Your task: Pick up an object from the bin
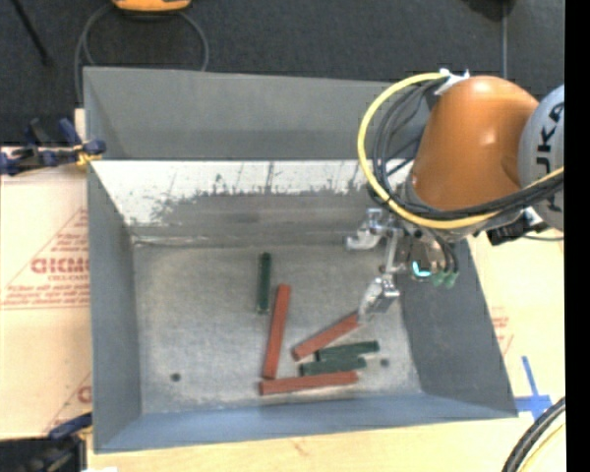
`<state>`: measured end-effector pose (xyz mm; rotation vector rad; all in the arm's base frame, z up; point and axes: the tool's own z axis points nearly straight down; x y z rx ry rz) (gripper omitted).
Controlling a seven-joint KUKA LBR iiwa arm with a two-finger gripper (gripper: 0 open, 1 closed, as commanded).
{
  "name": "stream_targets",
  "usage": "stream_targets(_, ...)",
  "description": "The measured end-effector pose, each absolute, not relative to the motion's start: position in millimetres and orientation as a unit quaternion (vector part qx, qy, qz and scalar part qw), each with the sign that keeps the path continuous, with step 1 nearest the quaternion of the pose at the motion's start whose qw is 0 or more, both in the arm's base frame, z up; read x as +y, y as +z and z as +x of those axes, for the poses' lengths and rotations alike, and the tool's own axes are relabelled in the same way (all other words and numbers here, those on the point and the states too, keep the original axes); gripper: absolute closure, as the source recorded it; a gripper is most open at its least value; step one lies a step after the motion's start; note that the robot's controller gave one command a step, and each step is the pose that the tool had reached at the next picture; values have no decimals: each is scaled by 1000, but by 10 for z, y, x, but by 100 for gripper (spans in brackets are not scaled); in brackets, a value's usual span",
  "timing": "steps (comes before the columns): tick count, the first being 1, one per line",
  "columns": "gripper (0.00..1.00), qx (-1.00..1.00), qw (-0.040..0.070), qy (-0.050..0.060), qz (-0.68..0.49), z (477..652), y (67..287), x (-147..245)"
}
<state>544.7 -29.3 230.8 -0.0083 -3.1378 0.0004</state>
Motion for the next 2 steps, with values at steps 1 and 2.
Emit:
stream_targets(1,0,-1000,-2,0,-2,5462,2351,-294)
stream_targets(2,0,-1000,-6,1,5,5400,1917,-344)
